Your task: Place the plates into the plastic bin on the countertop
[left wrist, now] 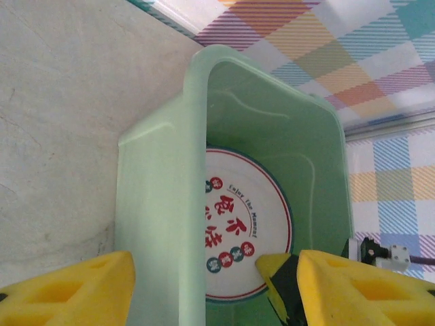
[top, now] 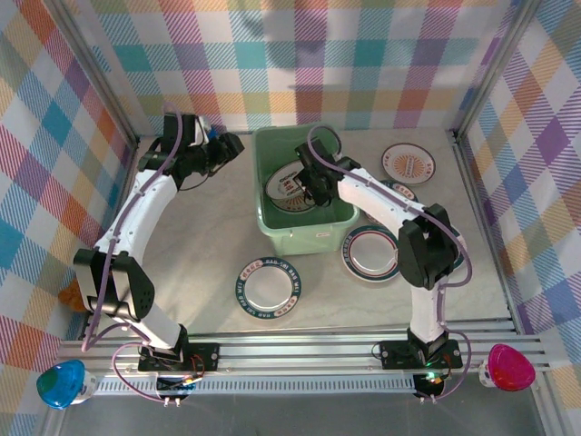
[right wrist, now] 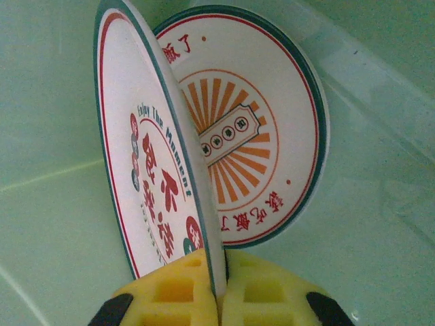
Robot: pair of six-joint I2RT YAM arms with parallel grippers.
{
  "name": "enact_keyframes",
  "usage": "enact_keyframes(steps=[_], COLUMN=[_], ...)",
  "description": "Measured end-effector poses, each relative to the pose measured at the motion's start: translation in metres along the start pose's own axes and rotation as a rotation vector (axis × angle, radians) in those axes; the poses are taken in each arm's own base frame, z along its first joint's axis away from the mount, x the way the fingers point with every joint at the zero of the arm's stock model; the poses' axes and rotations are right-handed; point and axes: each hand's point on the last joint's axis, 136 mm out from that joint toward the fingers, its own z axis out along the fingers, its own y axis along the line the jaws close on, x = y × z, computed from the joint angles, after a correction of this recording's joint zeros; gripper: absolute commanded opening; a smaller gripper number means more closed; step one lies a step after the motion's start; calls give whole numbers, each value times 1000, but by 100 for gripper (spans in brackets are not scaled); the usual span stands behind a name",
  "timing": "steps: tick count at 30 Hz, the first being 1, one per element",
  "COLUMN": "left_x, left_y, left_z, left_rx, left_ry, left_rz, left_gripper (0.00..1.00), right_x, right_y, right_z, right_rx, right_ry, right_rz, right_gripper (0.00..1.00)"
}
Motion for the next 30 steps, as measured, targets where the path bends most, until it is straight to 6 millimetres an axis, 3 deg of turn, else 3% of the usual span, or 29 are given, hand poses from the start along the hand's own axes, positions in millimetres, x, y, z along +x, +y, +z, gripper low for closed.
enact_keyframes(steps=[17, 23, 27, 30], left_x=[7, 11, 13, 14], left_y=[6, 9, 11, 11], left_z=[7, 9, 13, 14], left_rx=[-9, -18, -17, -17], left_ry=[36, 56, 71, 76], left_rz=[5, 6, 8, 7], left_gripper=[64, 64, 64, 64], right_x=[-4, -5, -4, -3], right_y=[0, -1, -4, -7], right_z=[33, 33, 36, 38], right_rx=[24, 58, 73, 84], right_ry=[-52, -86, -92, -101], right_rz=[68, 104, 134, 138], right_gripper=[0, 1, 15, 32])
